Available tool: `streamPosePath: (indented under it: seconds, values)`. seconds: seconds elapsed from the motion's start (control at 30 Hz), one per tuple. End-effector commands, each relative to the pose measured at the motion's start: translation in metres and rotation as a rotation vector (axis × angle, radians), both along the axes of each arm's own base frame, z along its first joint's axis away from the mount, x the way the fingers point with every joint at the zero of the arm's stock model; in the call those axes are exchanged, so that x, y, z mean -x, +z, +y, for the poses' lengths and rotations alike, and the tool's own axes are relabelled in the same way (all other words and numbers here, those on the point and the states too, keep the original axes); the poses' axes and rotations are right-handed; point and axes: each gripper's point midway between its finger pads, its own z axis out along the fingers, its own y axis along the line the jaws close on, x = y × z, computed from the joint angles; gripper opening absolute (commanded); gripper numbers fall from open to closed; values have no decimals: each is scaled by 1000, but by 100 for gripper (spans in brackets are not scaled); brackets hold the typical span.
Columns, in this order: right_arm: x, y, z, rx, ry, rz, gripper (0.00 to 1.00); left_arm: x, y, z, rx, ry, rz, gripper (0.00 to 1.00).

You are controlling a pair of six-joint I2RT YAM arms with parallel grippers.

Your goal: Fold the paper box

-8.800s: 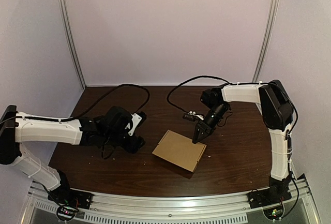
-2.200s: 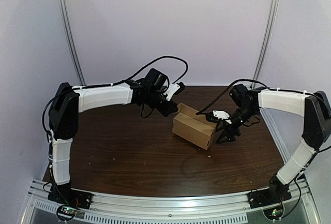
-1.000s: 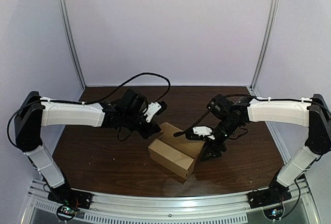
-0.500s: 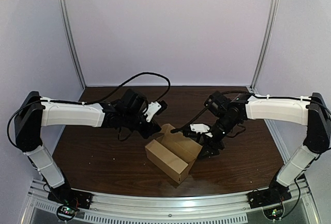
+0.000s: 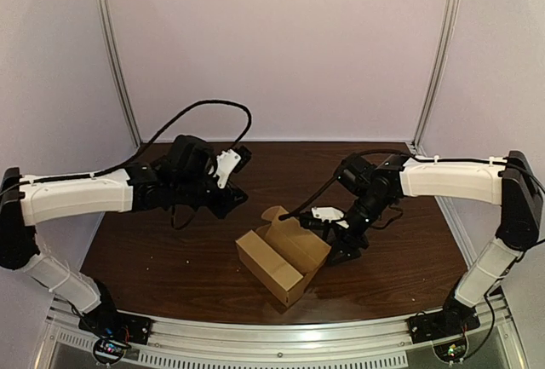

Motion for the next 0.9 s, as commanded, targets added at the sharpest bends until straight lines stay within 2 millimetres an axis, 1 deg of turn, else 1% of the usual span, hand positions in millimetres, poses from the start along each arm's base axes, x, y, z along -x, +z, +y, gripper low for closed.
streamPosePath:
  seconds: [0.0,0.07,0.17,0.27,0.33,0.4,0.6,0.67,0.8,0.87]
  values:
    - [4,3,5,-12,15,31,61,38,-22,34,-12,71,92,13]
    - [5,4,6,-18,16,37,61,57,-36,41,-17,72,124,8]
    - [5,6,8,-26,20,56,61,75,-55,46,-15,75,170,3]
    - [6,6,11,-28,26,78,61,85,-67,39,-18,47,201,2]
    - [6,5,12,-27,28,86,60,88,-69,28,-15,10,211,1]
    - [5,3,13,-25,29,90,60,86,-69,16,-12,-11,209,1]
    - [6,0,14,-21,27,101,60,64,-74,-16,-19,-24,186,2]
    - [6,-3,14,-16,25,104,60,60,-74,-29,-14,-46,193,2]
    - [7,-7,13,-10,21,113,59,54,-70,-53,13,-83,199,3]
    - [7,-8,13,-12,20,113,59,50,-67,-62,24,-91,198,3]
